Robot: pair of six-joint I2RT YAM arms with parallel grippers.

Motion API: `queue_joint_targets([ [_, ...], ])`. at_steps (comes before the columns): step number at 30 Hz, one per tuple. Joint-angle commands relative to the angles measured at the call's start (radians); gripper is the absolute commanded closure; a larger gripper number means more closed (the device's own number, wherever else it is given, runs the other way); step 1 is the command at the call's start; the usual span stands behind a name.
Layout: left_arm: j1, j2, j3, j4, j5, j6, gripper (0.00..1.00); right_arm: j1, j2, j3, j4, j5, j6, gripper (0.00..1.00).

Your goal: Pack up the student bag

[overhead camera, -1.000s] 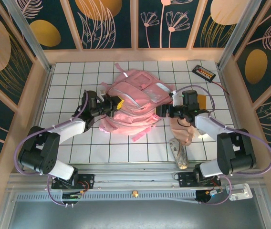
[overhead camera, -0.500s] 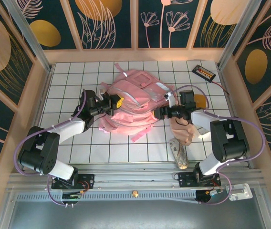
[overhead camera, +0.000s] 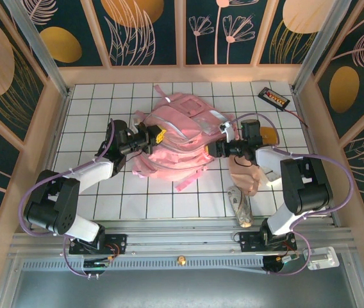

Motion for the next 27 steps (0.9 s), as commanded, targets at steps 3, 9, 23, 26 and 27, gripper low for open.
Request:
queue_joint_targets([
  [3, -0.002, -0.050, 0.058, 0.201, 0.076, -0.045, 1.00, -0.006, -0.006, 0.020, 0.024, 0.006, 0.005, 0.65],
  [9, -0.002, -0.059, 0.050, 0.194, 0.082, -0.040, 1.00, -0.023, -0.026, 0.006, 0.037, 0.010, 0.021, 0.81],
  [23, 0.001, -0.066, 0.048, 0.187, 0.078, -0.033, 1.00, -0.037, -0.081, -0.018, 0.003, 0.047, 0.027, 1.00],
  [26, 0.002, -0.063, 0.045, 0.187, 0.077, -0.031, 1.00, -0.037, -0.096, -0.020, -0.018, 0.040, 0.023, 1.00],
  [27, 0.002, -0.062, 0.044, 0.187, 0.077, -0.029, 1.00, -0.037, -0.099, -0.019, -0.031, 0.034, 0.020, 1.00],
])
